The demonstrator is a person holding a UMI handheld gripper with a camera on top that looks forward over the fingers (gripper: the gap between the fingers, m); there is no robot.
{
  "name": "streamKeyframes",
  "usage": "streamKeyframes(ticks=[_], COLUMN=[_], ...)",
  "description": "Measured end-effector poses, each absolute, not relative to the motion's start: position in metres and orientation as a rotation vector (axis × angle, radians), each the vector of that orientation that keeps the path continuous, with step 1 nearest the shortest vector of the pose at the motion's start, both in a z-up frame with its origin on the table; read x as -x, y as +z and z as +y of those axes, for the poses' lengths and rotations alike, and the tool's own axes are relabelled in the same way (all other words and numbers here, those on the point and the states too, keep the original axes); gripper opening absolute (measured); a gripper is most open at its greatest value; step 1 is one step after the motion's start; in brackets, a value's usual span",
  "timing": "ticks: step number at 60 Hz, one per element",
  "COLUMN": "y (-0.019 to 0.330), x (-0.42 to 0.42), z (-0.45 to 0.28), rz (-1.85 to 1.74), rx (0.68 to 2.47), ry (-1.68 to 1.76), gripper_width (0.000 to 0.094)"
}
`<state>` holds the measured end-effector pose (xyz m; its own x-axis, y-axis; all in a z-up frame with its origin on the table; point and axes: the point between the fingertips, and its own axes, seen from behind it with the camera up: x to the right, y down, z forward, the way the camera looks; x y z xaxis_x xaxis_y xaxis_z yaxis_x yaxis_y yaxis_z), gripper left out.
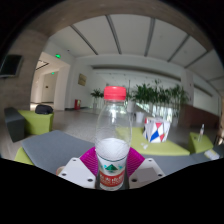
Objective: Pour water
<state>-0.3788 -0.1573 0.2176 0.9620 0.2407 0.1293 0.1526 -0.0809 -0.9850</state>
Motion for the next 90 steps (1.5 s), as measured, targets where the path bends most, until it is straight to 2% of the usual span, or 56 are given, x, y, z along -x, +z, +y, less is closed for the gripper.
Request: streamKeyframes(ticks=[4, 5, 12, 14, 19, 20, 21, 27, 28, 34, 37, 43, 46, 51, 54, 58, 90], y=[0.189, 0.171, 0.152, 0.126, 0.104, 0.117, 0.097, 0.068, 0.083, 0.077, 0.08, 0.08, 0.079, 0.079, 0.081, 0.092, 0.181], x=[0.377, 0.391, 0.357, 0.364, 0.361, 0.369, 0.361, 0.357, 0.357, 0.356, 0.356, 0.36, 0.356, 0.355, 0.351, 0.349, 0.352], z=[-0.155, -0.159, -0.146, -0.138, -0.136, -0.144, -0.134, -0.13, -0.131, -0.13, -0.131, -0.132, -0.132, -0.14, -0.147, -0.162, -0.39], rz=[-0.265, -0.254, -0.248, -0.239, -0.231, -0.229, -0.231, -0.234, -0.232, -0.233, -0.24, -0.24, -0.232, -0.216, -0.206, -0.197, -0.131], rx=[1.722, 1.736, 1.795, 1.811, 1.838, 1.849, 1.849, 1.871, 1.85, 1.83, 1.826, 1.832, 1.859, 1.899, 1.914, 1.923, 1.987], ry=[0.108, 0.108, 0.124, 0.141, 0.146, 0.144, 0.143, 0.146, 0.147, 0.134, 0.132, 0.13, 0.134, 0.144, 0.135, 0.125, 0.031], gripper_width=[0.0321, 0.0322, 0.0319, 0.0321, 0.0323, 0.0321, 0.0323, 0.0327, 0.0326, 0.0328, 0.037, 0.052, 0.0551, 0.0873, 0.0826, 0.0867, 0.0856])
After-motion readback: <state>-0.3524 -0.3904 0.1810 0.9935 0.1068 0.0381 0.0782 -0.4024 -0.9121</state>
